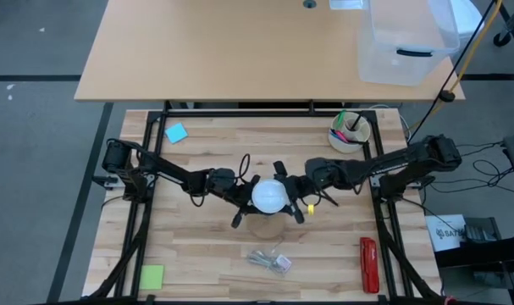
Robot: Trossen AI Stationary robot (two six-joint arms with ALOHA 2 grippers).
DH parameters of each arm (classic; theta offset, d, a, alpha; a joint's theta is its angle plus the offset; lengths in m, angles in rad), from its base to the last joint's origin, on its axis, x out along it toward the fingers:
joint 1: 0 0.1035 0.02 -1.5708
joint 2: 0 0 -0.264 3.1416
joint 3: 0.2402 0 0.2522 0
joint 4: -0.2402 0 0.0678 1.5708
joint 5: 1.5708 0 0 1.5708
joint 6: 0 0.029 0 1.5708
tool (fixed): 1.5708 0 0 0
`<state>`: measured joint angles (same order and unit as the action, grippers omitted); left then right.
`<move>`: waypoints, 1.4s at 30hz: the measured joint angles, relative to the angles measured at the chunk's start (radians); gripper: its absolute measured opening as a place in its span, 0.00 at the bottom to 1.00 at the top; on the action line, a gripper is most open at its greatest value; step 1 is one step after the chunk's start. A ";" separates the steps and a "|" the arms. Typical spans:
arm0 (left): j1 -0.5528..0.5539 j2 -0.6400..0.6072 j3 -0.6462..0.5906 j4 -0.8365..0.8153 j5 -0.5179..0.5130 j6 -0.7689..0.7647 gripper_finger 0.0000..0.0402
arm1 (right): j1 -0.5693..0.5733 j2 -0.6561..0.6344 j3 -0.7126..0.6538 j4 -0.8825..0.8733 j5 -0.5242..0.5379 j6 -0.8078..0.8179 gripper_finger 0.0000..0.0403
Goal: Screw lightbulb
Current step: Remove the lightbulb from the lamp
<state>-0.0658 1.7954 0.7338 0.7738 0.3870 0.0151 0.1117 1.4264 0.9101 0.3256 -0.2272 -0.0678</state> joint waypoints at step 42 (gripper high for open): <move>-0.008 0.000 0.000 0.024 -0.074 -0.005 0.12 | 0.519 -0.277 -0.488 0.424 1.117 0.142 0.65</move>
<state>-0.0740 1.7958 0.7338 0.7979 0.3134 0.0101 0.6303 1.1498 0.4222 0.7499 0.8902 0.0739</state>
